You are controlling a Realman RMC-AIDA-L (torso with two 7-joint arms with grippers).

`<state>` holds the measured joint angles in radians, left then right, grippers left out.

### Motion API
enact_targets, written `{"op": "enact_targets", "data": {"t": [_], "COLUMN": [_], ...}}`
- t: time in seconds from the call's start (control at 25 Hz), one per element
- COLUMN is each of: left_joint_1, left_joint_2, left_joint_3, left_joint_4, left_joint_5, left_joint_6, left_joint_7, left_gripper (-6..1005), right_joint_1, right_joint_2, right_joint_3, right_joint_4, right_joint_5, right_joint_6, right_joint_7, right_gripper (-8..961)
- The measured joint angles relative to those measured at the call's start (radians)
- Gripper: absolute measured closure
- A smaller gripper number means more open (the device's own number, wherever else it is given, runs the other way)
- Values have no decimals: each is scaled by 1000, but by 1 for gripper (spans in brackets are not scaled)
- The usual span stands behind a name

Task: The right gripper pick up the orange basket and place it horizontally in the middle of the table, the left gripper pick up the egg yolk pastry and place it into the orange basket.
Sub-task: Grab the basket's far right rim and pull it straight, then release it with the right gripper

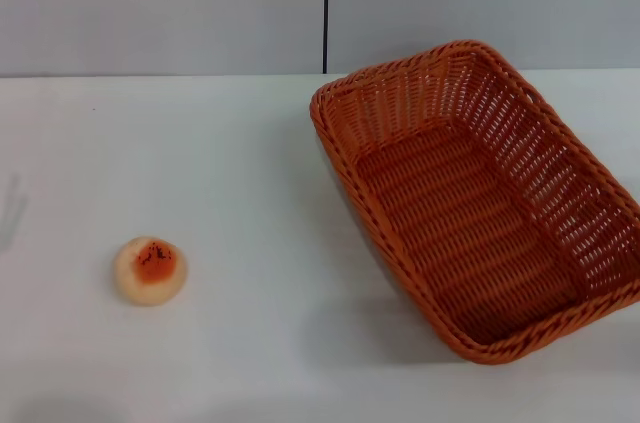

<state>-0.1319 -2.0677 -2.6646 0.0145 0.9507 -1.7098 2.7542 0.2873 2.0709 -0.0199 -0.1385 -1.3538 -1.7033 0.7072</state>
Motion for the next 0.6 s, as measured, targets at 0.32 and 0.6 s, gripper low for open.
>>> {"op": "enact_targets", "data": {"t": [0.32, 0.6], "left_joint_1": [-4, 3], "left_joint_2": [1, 2], "left_joint_3": [0, -7], "left_joint_4": [-1, -1], "left_joint_5": [1, -4], "left_joint_6": [14, 15], "left_joint_7": [0, 0], "left_gripper": [204, 210], "right_joint_1": [3, 3], "right_joint_2": [0, -1], "right_joint_3": [0, -61], "right_joint_4": [0, -43], "right_joint_5": [1, 1], "right_joint_6": [1, 4], "right_joint_7": [0, 37], "right_gripper": [123, 124]}}
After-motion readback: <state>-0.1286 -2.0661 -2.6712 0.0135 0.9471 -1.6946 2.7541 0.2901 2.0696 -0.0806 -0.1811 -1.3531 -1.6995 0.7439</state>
